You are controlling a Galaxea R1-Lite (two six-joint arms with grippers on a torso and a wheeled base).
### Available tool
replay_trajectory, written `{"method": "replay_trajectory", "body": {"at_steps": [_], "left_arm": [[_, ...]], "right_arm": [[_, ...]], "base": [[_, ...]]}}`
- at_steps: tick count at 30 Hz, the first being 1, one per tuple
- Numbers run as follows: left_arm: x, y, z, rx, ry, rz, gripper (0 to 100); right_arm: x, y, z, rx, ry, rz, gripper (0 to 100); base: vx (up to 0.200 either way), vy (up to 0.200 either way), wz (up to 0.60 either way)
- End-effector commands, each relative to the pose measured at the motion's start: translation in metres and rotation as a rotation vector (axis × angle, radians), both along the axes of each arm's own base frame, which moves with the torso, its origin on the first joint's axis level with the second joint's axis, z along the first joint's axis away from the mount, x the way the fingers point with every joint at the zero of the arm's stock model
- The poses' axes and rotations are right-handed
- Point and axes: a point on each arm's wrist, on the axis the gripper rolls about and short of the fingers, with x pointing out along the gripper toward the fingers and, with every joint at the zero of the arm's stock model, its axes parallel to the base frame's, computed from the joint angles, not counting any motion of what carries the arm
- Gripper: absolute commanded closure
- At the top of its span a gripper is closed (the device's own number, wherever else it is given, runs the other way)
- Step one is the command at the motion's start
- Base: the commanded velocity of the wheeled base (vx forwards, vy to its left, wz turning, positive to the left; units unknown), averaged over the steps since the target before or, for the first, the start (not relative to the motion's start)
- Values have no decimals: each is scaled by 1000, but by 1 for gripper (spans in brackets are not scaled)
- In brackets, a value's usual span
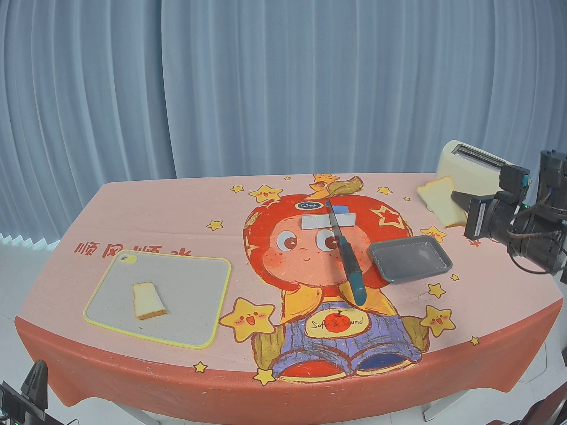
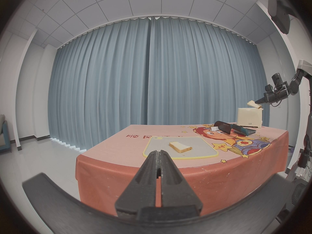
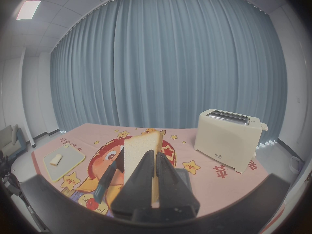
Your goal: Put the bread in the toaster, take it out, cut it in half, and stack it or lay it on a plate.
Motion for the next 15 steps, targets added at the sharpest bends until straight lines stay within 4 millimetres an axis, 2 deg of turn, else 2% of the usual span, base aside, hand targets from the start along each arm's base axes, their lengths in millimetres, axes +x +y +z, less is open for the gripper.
{"method": "replay_trajectory", "body": {"at_steps": [1, 6, 15], "left_arm": [[0, 0, -5, 0, 1, 1, 100], [0, 0, -5, 0, 1, 1, 100], [0, 0, -5, 0, 1, 1, 100]], "right_arm": [[23, -9, -4, 6, 23, -43, 100], [25, -4, -20, -10, 72, 8, 100], [31, -2, -20, 1, 74, 8, 100]], "base": [[0, 0, 0], [0, 0, 0], [0, 0, 0]]}}
